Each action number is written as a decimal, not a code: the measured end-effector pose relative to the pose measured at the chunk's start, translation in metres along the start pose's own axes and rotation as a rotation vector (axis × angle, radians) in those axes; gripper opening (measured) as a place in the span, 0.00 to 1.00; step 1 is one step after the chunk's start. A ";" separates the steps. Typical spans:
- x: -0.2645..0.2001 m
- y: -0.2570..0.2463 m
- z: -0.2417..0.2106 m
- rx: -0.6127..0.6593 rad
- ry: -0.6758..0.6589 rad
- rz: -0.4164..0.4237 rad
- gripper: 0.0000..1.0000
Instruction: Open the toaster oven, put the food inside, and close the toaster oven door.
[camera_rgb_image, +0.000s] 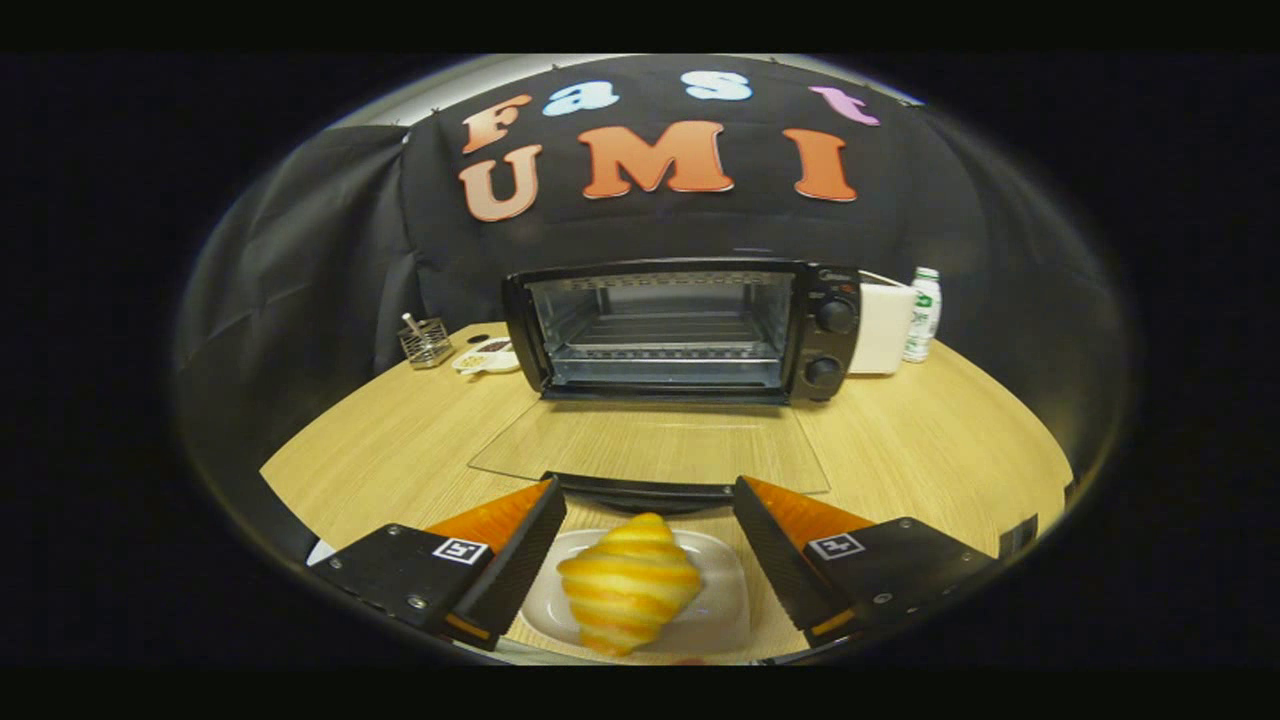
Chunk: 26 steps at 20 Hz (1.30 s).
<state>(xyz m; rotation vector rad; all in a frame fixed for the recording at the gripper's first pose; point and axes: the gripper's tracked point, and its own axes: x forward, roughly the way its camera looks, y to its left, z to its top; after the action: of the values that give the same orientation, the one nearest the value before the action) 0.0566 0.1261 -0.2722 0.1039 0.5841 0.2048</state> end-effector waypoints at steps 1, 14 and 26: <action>-0.008 0.000 -0.002 0.000 -0.013 -0.011 1.00; -0.042 0.002 -0.083 -0.119 0.060 -0.032 1.00; -0.034 0.013 -0.096 -0.068 0.117 0.013 0.52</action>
<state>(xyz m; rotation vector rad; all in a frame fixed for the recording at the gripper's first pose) -0.0266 0.1350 -0.3320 0.0298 0.6924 0.2444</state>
